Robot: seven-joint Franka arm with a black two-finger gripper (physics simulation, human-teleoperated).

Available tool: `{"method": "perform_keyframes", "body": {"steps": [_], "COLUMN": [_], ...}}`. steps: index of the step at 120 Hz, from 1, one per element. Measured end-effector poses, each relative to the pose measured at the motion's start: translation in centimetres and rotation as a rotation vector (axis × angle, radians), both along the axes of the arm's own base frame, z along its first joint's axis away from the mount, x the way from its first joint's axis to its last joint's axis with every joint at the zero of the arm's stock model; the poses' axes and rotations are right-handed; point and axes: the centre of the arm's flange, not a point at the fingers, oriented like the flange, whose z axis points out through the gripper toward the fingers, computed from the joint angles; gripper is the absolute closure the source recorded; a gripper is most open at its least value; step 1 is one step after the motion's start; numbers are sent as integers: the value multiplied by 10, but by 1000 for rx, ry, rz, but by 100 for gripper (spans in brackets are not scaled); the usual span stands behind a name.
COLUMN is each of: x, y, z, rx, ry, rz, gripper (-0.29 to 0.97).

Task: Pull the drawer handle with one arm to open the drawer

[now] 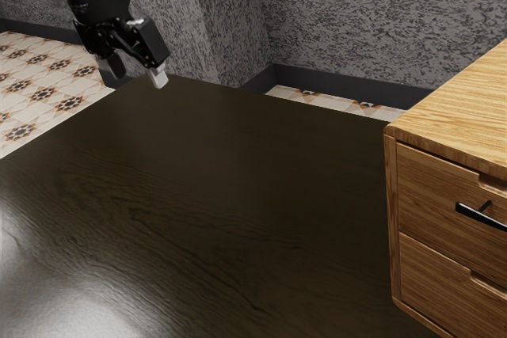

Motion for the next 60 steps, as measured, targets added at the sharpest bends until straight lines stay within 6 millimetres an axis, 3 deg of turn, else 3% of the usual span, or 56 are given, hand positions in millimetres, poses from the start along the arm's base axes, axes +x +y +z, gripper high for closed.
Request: {"method": "perform_keyframes", "body": {"steps": [25, 47, 60], "x": [24, 31, 21], "y": [-73, -96, -126], "z": [-7, -9, -1], "rx": [74, 148, 219], "ry": [-49, -97, -129], "rz": [-497, -751, -895], "gripper": [0, 0, 0]}}
